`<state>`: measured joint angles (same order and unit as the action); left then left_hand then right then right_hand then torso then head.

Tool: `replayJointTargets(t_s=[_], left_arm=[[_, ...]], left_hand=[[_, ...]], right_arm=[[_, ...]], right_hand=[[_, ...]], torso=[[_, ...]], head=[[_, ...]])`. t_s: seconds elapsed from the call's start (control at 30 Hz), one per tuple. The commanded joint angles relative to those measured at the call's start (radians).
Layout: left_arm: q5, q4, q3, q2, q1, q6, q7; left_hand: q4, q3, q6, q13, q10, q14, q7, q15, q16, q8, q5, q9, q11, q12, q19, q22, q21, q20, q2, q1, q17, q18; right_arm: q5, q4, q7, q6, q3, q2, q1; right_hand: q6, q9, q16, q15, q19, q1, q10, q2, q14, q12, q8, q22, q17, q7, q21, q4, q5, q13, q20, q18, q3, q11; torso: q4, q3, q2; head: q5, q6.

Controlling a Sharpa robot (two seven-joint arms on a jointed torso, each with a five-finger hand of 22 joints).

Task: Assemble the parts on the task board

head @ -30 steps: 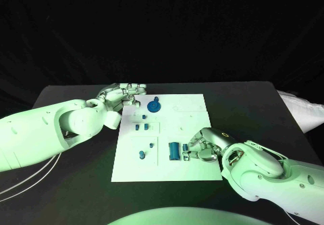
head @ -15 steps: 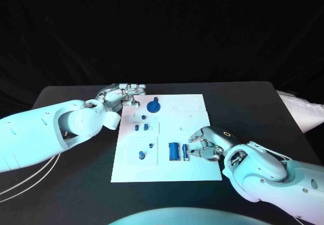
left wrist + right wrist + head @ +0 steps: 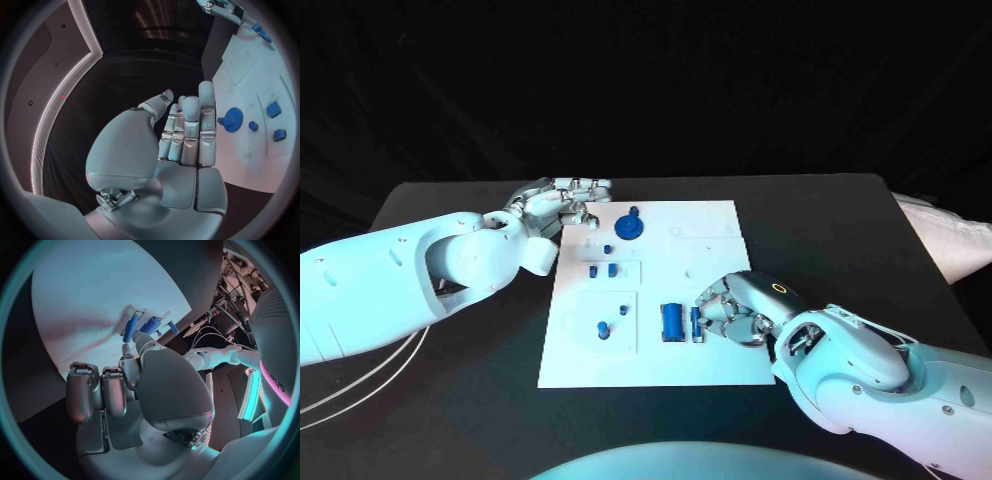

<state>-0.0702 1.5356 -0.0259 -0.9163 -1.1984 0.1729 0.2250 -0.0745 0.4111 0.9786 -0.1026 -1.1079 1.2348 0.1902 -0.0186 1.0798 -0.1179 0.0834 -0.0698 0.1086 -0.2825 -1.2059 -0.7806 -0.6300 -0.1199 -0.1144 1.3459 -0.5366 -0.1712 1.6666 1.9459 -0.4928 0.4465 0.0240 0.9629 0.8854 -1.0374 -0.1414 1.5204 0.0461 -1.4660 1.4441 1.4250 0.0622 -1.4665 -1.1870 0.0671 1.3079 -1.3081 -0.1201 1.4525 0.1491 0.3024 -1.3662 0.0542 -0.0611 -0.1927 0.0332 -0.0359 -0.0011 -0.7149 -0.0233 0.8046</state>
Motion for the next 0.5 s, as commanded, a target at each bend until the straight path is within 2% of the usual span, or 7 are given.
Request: replayJointTargets(t_s=[0.03, 0.5], left_arm=[[0.006, 0.001, 0.001, 0.001, 0.0, -0.019, 0.002], [0.01, 0.0, 0.001, 0.001, 0.0, -0.017, -0.001]], left_hand=[[-0.002, -0.007, -0.006, 0.001, 0.009, -0.007, -0.001, -0.001, 0.005, -0.005, 0.006, -0.002, -0.001, -0.002, 0.006, 0.002, 0.003, 0.001, 0.004, -0.005, 0.001, -0.011], [-0.004, -0.005, -0.007, 0.001, 0.011, -0.008, -0.001, -0.001, 0.005, -0.007, 0.007, -0.002, -0.001, -0.005, 0.006, 0.002, 0.003, 0.001, 0.008, -0.002, 0.003, -0.012]], right_arm=[[0.009, 0.002, 0.024, -0.012, 0.0, -0.002, -0.001], [0.005, -0.004, 0.026, -0.038, 0.0, -0.008, -0.002]], right_hand=[[-0.005, 0.006, 0.004, -0.004, -0.018, -0.003, 0.009, 0.012, -0.09, -0.004, -0.005, 0.066, -0.196, -0.002, 0.006, 0.0, 0.011, 0.026, 0.008, 0.016, -0.013, -0.002], [-0.008, 0.012, 0.005, -0.004, -0.018, -0.008, 0.01, 0.017, -0.09, -0.006, -0.004, 0.068, -0.197, -0.002, 0.007, -0.001, 0.016, 0.025, 0.008, 0.017, -0.025, -0.002]], torso=[[0.0, 0.0, 0.0], [0.0003, -0.0007, 0.0]], head=[[-0.001, 0.003], [0.0, 0.004]])
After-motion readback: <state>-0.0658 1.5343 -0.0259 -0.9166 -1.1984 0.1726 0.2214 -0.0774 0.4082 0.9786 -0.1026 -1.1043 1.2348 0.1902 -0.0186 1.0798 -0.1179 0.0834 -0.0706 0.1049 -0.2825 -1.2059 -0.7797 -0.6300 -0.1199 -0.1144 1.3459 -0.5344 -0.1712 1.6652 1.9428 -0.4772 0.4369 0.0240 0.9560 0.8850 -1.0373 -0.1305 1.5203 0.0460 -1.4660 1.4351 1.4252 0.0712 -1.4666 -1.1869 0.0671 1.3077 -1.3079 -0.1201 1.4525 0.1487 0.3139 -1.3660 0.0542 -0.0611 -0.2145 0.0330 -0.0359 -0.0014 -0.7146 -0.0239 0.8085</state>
